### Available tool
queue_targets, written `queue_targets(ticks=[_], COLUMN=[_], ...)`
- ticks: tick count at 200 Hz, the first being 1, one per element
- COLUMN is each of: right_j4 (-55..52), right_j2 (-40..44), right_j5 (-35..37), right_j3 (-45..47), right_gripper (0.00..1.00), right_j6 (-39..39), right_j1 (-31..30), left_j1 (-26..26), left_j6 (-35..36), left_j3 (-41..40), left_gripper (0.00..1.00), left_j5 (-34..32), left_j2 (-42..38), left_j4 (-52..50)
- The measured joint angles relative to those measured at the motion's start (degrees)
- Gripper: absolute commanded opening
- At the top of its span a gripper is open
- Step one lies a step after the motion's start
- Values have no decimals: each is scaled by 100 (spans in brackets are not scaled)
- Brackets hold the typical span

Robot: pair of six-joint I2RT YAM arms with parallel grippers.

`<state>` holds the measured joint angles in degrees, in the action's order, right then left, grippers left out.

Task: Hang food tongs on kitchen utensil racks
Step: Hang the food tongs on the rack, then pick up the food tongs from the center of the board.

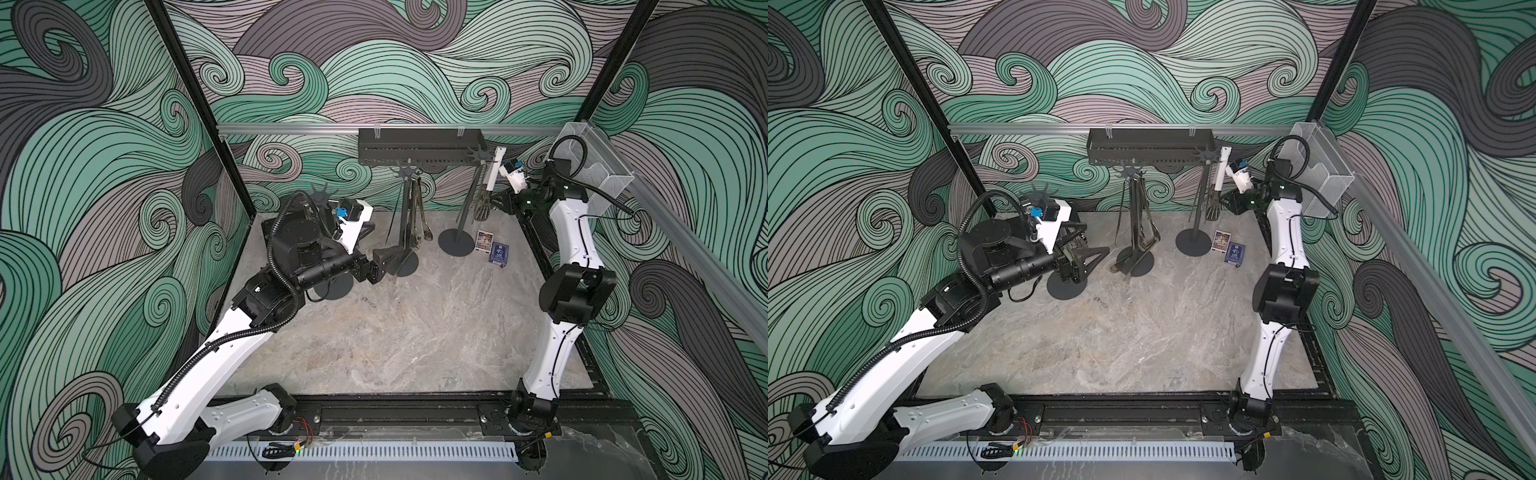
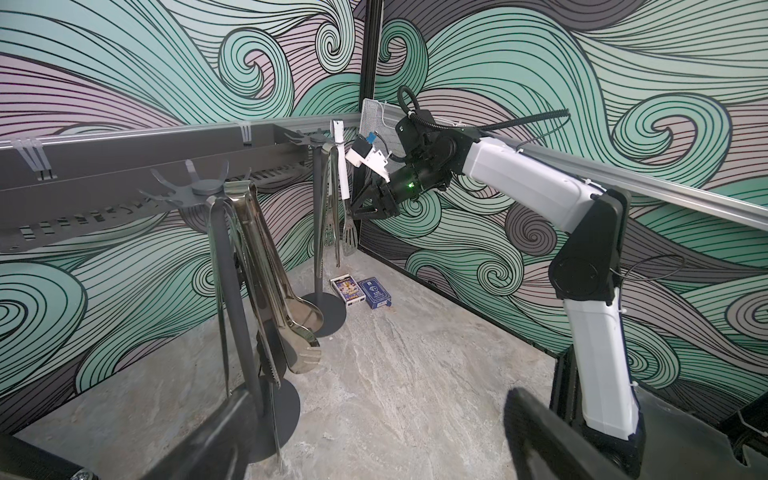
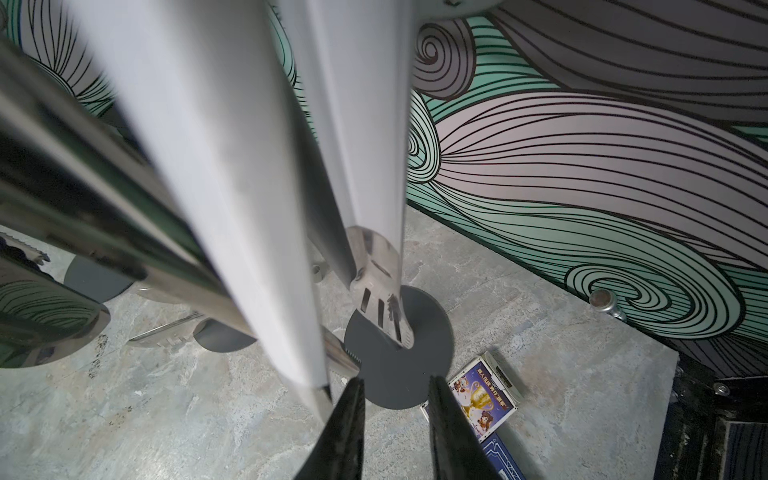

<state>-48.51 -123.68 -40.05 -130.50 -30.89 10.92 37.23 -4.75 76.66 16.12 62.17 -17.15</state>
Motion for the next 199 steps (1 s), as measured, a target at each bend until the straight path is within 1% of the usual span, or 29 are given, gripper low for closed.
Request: queue_targets(ticks=[53,97,112,133,171,186,199], right_j4=[-33,151,352,754,1419,1556,1617], right_j2=[299,1196,1646,2352,3847,4376,4774], right_j5=[33,151,232,339,476,540,664], right_j3=[339,1167,1657,2516,4205,4704,5023], right_gripper=[41,42,41,41,41,41,41], right_j6=[4,111,236,511,1370,1683,1926], right_j1=[103,199,232,256,247,173,-20], left_j1=[-4,-4,-4,-4,-4,-4,-4], left_j6=[-22,-103,-149,-245,-448,-503,-522], left_j3=[-2,-4,-4,-28,-498,-643,-767], left_gripper=[92,85,82,81,79,78,76], left_j5=[-4,-90,-160,-227,-280,-282,-273], left_j2=[-2,-59,-105,-164,-400,-398,-380], left_j4=[-42,-509,-809,-1274,-1926,-2144,-2277])
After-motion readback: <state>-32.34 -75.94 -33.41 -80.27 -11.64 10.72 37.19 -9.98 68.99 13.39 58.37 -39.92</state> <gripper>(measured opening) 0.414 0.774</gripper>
